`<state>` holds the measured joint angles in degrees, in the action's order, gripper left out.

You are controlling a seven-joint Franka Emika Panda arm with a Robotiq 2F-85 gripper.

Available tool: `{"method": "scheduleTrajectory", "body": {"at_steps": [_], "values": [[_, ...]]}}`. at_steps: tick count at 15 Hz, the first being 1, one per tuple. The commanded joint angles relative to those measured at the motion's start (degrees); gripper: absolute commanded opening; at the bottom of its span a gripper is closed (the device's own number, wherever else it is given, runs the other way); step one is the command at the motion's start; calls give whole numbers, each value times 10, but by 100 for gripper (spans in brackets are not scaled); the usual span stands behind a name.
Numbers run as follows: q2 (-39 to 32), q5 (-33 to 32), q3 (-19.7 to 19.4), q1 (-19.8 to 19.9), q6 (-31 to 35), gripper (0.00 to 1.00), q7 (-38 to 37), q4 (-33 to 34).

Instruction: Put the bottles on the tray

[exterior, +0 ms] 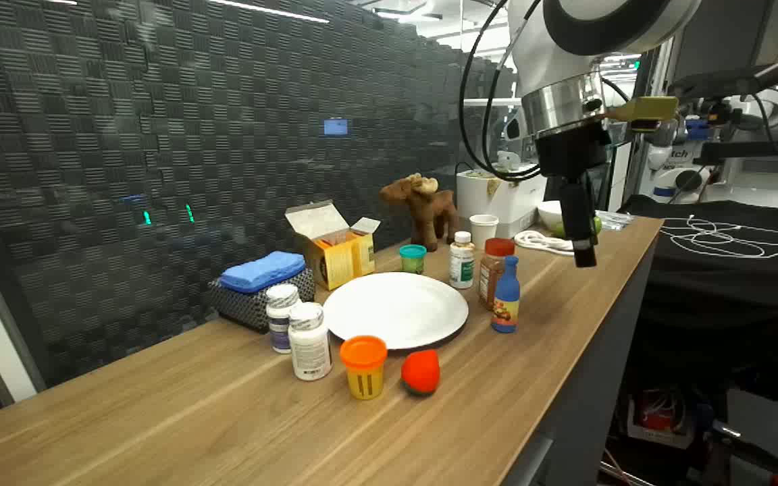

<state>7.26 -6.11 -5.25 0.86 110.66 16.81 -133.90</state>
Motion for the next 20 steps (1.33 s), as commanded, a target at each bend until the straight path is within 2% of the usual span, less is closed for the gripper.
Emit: {"method": "scheduleTrajectory", "body": {"at_steps": [1, 6, 11, 15, 17, 20], "values": [[0, 1, 5, 5, -1, 100, 0, 2], [1, 1, 5, 5, -1, 100, 0, 7], [11, -24, 11, 5, -15, 100, -9, 54], [-17, -54, 19, 2, -30, 100, -8, 136], [-65, -53, 22, -2, -40, 100, 17, 199], [-156, -27, 27, -2, -22, 100, 69, 286]]}}
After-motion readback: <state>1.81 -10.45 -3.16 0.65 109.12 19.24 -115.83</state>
